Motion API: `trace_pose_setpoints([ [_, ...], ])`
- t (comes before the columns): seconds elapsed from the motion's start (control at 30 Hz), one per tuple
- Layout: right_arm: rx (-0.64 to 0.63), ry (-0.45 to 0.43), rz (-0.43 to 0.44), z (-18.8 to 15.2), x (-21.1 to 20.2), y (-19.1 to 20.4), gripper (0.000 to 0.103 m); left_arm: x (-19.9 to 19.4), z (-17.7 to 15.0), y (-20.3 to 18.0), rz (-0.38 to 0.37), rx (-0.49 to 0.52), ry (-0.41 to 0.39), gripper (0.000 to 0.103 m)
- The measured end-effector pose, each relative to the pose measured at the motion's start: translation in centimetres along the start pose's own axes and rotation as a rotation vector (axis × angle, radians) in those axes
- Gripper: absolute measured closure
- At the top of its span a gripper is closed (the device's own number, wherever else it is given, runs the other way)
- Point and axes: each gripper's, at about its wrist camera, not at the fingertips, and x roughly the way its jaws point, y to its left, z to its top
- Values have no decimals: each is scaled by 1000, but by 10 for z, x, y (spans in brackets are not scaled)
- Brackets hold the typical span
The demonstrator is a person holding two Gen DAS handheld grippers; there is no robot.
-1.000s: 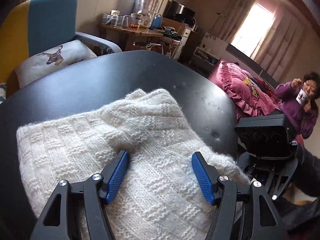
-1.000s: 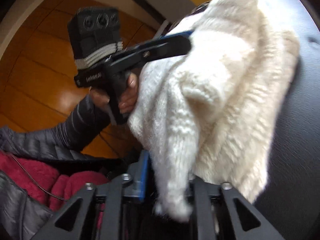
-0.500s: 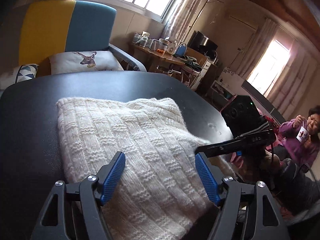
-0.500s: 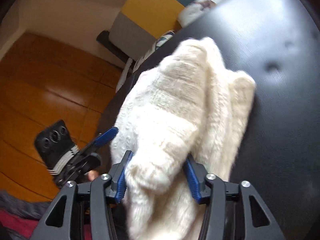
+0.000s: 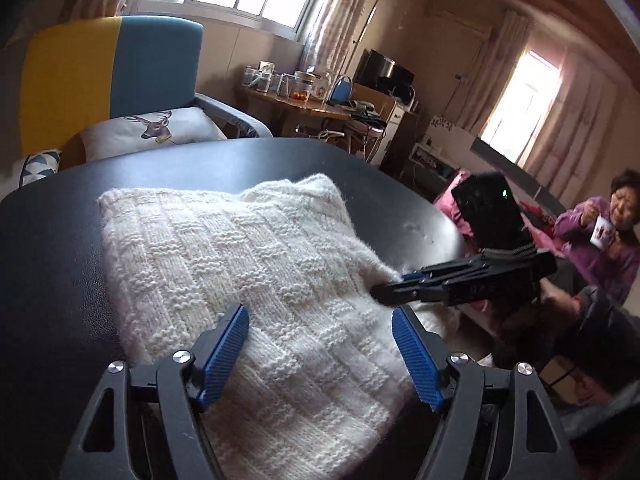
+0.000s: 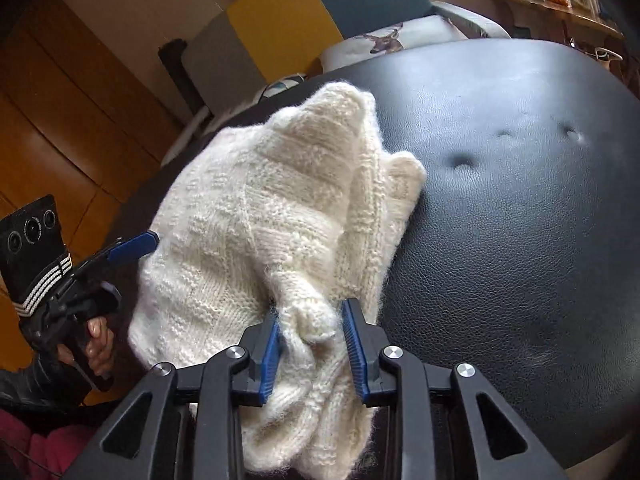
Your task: Fold clothes
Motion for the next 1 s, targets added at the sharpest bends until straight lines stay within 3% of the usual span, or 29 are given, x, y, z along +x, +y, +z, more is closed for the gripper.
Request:
trace_pose_setpoints([
  [0.13,-56,-63,-34,13,-27,17,69,-9,-4,14,17,-84,-10,28],
  [0.2,-156,-131,-70,27,-37,44,70,-9,-7,14,30,-85,-12,28],
  [0.3,-311,-164,-101,54,-44,62,70,-8,-10,7,53,-64,-21,26],
  [0.4,-402,-98,-139,66,-9,85,70,-7,-10,-3,49,-44,-27,24],
  [0.47,-415,6,-212,60,24,76,70,-1,-13,-9,50,-22,-4,21],
  [0.53,-347,79,-213,46,41,52,69,6,-20,-11,49,2,22,19],
  [0.73,-206,5,-107,39,28,23,69,10,-26,-13,49,5,16,19],
  [0.83,-90,-34,-29,42,8,9,67,-9,-7,4,-5,-114,-42,19],
  [0.9,9,-67,24,42,-10,-6,60,-28,6,29,-8,-216,-106,13],
  [0.97,103,-75,82,40,-23,-23,35,-39,14,59,19,-308,-145,9],
  [1.0,134,-57,104,39,-24,-30,30,-39,15,73,31,-347,-143,9],
])
